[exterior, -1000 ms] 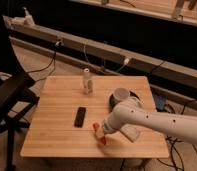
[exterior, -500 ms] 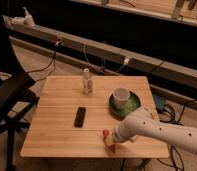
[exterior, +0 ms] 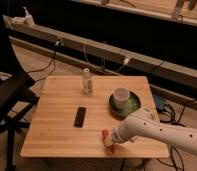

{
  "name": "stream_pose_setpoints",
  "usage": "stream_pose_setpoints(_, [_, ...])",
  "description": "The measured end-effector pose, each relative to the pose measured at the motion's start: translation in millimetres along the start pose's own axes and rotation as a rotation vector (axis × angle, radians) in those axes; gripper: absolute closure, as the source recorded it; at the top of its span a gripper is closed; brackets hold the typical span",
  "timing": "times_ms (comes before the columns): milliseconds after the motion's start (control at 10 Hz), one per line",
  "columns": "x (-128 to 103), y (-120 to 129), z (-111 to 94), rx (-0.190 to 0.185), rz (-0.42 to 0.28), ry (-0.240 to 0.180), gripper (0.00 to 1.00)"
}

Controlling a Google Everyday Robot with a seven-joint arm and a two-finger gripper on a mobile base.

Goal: Drag the pepper across the table

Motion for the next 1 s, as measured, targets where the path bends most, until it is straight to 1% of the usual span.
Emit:
stream_pose_setpoints(100, [-1,1,0,0.000,0.007,0.000,0.68])
stream_pose_setpoints(200, [-1,-4,-1,0.000,0.002,0.005,0.80])
stream_pose_setpoints(300, [2,-12,1,0.000,0.018,0.014,0.88])
stream_pose_setpoints(400, [7,-28,5,0.001,0.056,0.023,0.97])
stream_pose_setpoints(500, [11,-41,6,0.006,0.088,0.031,1.00])
stream_pose_setpoints(700, [13,-56,5,0.017,0.134,0.042,1.00])
stream_pose_setpoints(1000, [26,-82,-7,0.043,0.206,0.037,1.00])
